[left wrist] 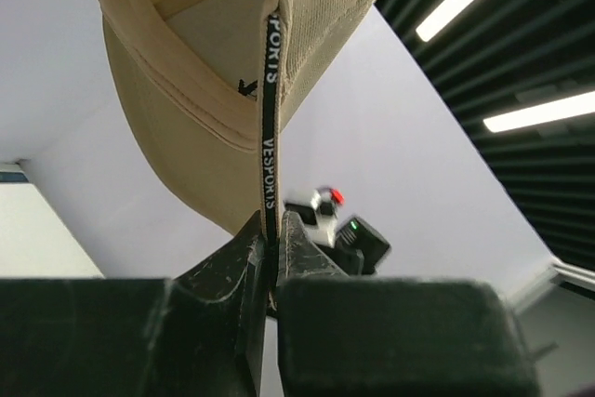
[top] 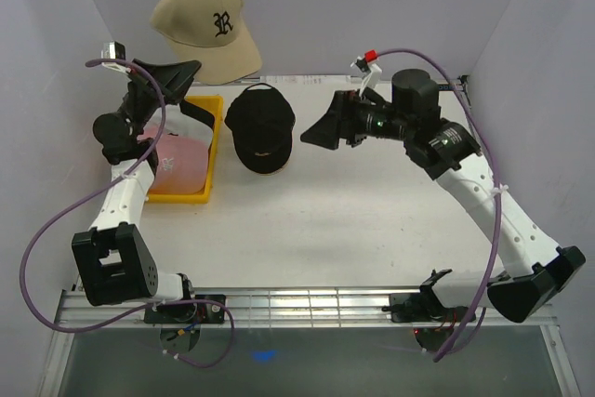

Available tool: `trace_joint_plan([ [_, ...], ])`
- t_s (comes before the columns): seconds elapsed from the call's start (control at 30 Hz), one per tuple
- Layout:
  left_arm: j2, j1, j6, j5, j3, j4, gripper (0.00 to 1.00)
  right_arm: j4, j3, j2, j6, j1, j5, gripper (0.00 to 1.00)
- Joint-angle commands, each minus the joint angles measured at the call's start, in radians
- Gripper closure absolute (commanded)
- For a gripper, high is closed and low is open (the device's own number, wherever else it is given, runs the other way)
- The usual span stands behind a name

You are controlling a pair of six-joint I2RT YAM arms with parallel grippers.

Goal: Stack the hats

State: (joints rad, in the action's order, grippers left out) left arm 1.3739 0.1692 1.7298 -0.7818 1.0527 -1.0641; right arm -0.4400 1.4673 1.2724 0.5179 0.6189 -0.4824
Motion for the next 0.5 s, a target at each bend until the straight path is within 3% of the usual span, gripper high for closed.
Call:
trace_joint_plan([
  [0.0,0.01,0.003,0.226,-0.099,-0.026,-0.318,1.0,0.167,0.112,0.073,0.12,-0.068,-0.192,0.03],
  [0.13,0.037,-0.007,0.344,-0.131,-0.036,-0.445,1.0,0.468,0.081,0.133,0.301,-0.11,-0.335,0.0],
  [0.17,0.037,-0.007,0.352,-0.157,-0.034,-0.451,1.0,0.551,0.047,0.159,0.411,-0.12,-0.373,0.0],
  [0.23,0.039,-0.007,0.369,-0.174,-0.036,-0.451,1.0,0.784,0.021,0.201,0.514,-0.123,-0.396,0.04],
  [0.3,0.042,-0.007,0.385,-0.188,-0.036,-0.473,1.0,0.881,0.03,0.237,0.593,-0.123,-0.404,0.04],
  [0.47,0.048,-0.011,0.418,-0.201,-0.033,-0.499,1.0,0.896,0.08,0.321,0.613,-0.123,-0.386,0.05],
])
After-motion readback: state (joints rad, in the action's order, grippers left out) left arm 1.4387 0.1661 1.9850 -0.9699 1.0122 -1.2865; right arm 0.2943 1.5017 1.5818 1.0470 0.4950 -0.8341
